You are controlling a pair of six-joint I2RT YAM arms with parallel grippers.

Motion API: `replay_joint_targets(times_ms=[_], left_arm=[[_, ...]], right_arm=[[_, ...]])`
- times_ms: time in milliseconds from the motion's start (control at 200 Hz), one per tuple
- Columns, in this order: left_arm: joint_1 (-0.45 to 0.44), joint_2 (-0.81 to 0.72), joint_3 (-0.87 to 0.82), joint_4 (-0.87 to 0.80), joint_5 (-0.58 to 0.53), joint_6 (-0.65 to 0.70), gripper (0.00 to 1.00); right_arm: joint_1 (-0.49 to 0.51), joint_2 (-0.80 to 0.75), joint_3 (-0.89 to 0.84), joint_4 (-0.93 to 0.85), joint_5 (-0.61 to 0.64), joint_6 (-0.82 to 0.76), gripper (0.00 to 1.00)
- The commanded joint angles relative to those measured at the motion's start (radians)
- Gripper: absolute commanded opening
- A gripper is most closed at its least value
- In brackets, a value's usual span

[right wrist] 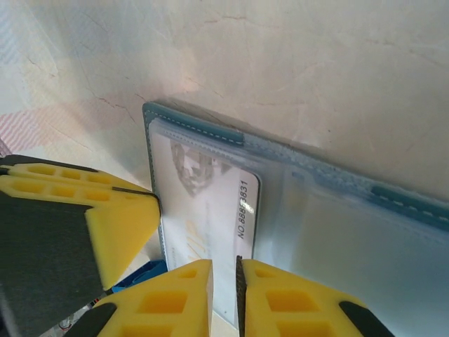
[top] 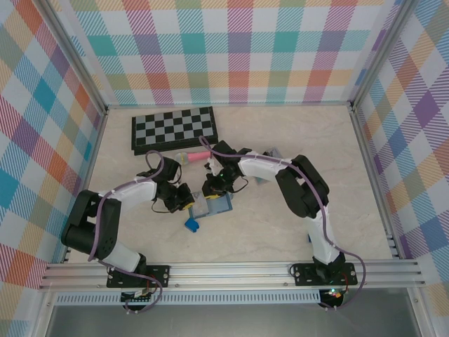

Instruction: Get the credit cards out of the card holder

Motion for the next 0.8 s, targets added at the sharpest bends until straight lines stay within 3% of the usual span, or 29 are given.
replay_joint_targets(times_ms=[0, 500, 795], left_arm=[[-0.003, 0.026, 0.008, 0.006, -0.003, -0.002, 0.09], [-0.003, 0.042, -0.007, -0.018, -0.037, 0.002, 0.06], [-0.003, 0.05, -0.005, -0.012, -0.024, 0.001, 0.06]], right_arm=[[-0.005, 0.031, 0.032, -0.007, -0.033, -0.014, 0.18], [-0.005, 0.025, 0.023, -0.056, 0.111, -0.03, 0.21], [-0.004, 0.046, 0.005, 0.003, -0.02, -0.03, 0.17]])
